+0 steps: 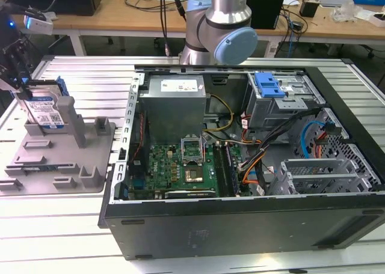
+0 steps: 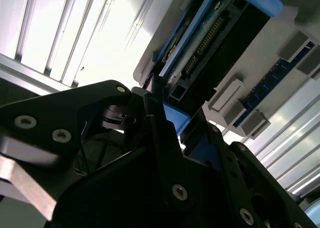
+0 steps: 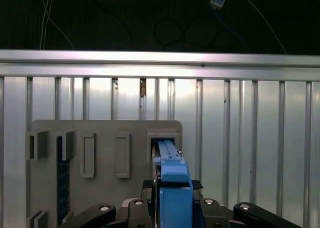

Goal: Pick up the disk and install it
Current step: 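Pick up the disk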

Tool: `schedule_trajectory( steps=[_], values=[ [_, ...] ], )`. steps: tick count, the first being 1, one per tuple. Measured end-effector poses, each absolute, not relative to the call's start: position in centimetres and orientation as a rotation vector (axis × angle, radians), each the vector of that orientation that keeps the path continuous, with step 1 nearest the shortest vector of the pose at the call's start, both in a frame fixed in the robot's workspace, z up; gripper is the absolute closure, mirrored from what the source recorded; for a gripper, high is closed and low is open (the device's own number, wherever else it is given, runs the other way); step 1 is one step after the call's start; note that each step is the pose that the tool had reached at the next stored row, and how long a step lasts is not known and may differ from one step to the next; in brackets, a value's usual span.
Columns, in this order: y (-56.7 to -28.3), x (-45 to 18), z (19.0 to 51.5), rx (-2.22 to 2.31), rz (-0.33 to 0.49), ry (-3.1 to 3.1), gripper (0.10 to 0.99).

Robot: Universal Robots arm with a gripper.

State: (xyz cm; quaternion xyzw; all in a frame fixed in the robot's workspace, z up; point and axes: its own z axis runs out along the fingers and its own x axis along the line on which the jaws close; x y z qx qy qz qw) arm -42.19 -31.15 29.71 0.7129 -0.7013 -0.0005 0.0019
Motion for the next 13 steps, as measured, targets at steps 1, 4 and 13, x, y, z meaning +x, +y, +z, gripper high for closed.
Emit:
schedule_trajectory(
  steps=[1,4,13],
  values=[
    [-31.2,-42.2,29.7,2.237,-0.002,-2.201,0.718],
    [-31.2,-42.2,29.8,2.237,-0.001,-2.201,0.718],
    [-31.2,-42.2,31.9,2.237,-0.002,-2.201,0.718]
  ],
)
